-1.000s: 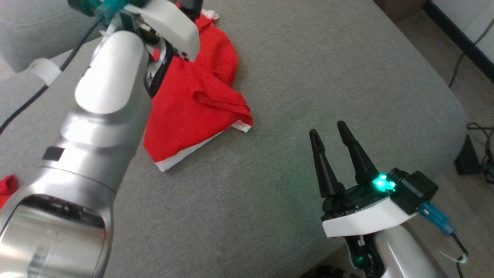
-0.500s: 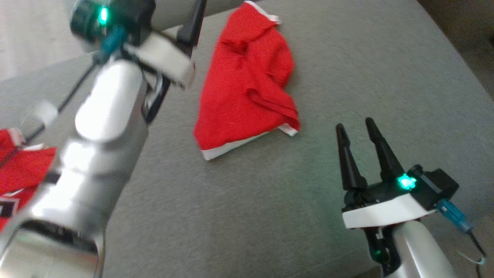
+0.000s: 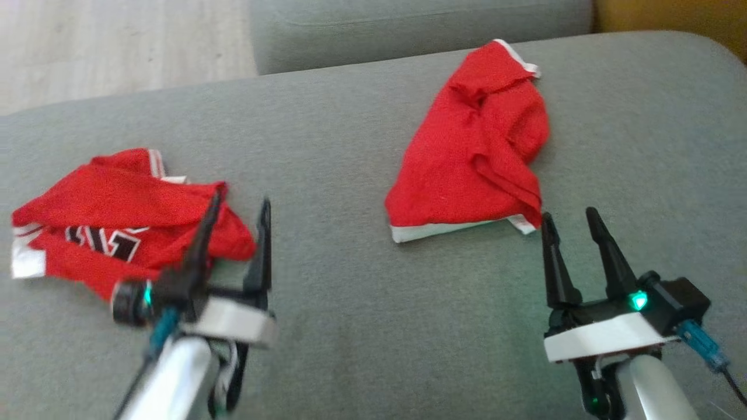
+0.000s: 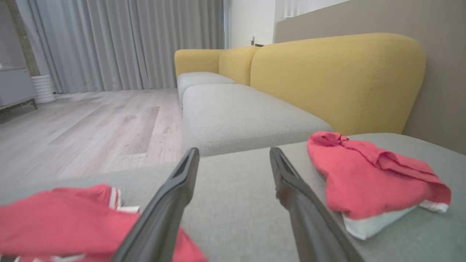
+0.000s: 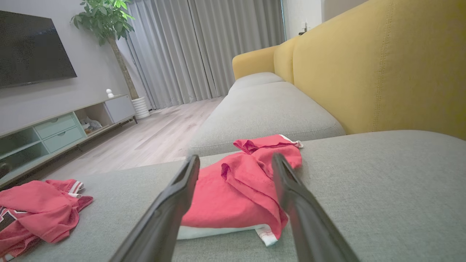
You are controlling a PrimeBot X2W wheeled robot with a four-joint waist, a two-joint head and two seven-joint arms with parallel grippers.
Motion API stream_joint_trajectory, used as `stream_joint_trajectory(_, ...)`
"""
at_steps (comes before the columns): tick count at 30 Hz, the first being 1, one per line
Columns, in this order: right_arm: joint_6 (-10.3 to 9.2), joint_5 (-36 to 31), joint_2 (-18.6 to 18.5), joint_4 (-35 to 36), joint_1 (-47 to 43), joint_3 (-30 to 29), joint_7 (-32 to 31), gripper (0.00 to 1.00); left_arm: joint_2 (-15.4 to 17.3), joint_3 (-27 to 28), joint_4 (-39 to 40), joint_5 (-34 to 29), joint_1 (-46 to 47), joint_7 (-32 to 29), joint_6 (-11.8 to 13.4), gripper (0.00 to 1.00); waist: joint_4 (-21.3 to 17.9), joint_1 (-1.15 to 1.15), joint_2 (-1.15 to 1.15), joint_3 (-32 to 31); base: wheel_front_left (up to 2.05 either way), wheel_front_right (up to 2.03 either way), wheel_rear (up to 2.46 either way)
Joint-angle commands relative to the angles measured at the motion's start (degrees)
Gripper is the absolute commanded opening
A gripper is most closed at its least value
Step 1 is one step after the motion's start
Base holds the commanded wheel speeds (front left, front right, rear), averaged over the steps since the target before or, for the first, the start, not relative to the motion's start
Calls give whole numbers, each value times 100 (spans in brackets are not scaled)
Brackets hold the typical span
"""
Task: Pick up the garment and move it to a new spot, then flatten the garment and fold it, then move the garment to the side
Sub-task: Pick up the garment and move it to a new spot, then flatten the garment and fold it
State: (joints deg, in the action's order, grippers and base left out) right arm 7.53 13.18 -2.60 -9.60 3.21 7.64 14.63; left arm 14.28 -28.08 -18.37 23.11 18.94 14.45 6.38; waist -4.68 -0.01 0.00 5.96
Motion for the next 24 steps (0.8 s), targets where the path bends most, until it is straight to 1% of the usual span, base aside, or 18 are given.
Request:
stream_joint_trajectory(1, -4, -65, -28, 117, 59, 39, 37, 100, 95, 286, 433, -64, -68, 52, 131, 100, 187, 1, 0, -15, 0, 0, 0)
stream_joint_trajectory(3, -4, -112, -28, 81, 56, -37, 37, 100, 8, 342, 681, -96, -380, 53, 204, 100, 269, 1, 0, 20, 0, 0, 0)
stream_joint_trajectory(6, -4, -179, -28, 51, 80, -92, 37, 100, -53, 355, 828, -173, -527, 53, 208, 100, 339, 1, 0, 56, 0, 0, 0)
stream_joint_trajectory(10, -4, -351, -28, -2, 153, -87, 37, 100, -166, 315, 891, -316, -501, 54, 117, 100, 439, 1, 0, 138, 0, 0, 0)
stream_joint_trajectory(13, -4, -501, -28, -375, 295, -356, 37, 100, -264, 256, 846, -469, -328, 54, 49, 100, 504, 1, 0, 258, 0, 0, 0)
stream_joint_trajectory(16, -4, -714, -28, -892, 498, -442, 14, 100, -350, 241, 780, -501, -283, 54, -10, 100, 535, 1, 0, 352, 0, 0, 0)
stream_joint_trajectory(24, -4, -668, -28, -2215, 1177, -678, -94, 100, -477, 259, 615, -581, -251, 54, -136, 100, 671, 1, 0, 570, 0, 0, 0)
